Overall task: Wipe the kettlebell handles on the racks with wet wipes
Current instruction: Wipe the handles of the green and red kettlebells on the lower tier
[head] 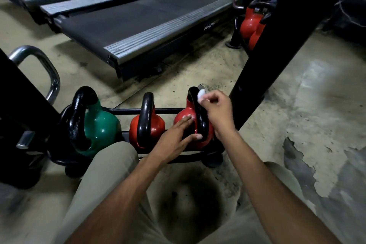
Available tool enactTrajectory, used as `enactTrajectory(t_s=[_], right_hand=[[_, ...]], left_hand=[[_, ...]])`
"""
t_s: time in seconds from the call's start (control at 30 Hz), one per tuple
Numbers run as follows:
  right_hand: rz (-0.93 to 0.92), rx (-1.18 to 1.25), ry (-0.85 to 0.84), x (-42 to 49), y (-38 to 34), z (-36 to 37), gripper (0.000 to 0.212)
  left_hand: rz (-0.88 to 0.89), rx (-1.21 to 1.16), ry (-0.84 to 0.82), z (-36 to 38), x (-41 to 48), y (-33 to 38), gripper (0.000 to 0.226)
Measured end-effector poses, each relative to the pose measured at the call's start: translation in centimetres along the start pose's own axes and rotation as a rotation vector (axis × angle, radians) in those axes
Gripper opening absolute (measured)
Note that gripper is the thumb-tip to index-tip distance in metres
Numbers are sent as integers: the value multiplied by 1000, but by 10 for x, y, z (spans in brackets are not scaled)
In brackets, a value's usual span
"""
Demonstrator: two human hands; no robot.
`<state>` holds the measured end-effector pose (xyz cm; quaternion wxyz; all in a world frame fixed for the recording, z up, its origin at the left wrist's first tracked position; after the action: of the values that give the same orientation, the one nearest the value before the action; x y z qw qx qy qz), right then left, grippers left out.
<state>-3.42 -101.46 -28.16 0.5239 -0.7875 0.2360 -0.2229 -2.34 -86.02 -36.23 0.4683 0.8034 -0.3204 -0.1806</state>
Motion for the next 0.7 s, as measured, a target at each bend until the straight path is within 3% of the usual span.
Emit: enactTrajectory(t_s=[0.1, 0.17, 0.23, 0.3, 0.37, 0.47, 0.53, 0.6, 0.7], right_hand=[[-645, -851, -147, -19, -63, 42, 7], [-894, -1255, -210, -37, -69, 69, 9], [-920, -1342, -274, -49, -58, 68, 18], [-868, -1170, -228, -58, -51, 45, 31], [-712, -833, -62, -62, -50, 8, 29], [-223, -309, 73, -42, -11, -21, 11], [210, 77, -65, -25, 30, -3, 18], [586, 454, -312, -32, 47, 34, 30], [784, 724, -409, -35, 48, 47, 32]], left_hand=[[-9, -29, 12, 0, 1, -4, 86], [-3, -58, 10, 1, 1, -5, 83], [9, -64, 10, 3, 0, -3, 84], [7, -48, 14, 2, -1, -1, 88], [3, -20, 14, 0, 1, -1, 89], [4, -2, -1, 0, 0, 0, 84], [10, -7, -7, 2, -1, 0, 83], [5, -35, 20, -1, 0, -3, 85], [-5, -92, 66, -8, 0, -4, 89]])
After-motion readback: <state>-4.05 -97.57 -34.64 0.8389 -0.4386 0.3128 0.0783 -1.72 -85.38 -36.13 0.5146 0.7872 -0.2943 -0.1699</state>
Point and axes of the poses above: each hand's wrist, its own x-axis towards the middle knuckle, its own z-axis out of the palm, y = z × x, the point moved 10 cm from there along x, towards the middle knuckle, and after that the axes turned 9 degrees about -x, right-handed, at the moved point
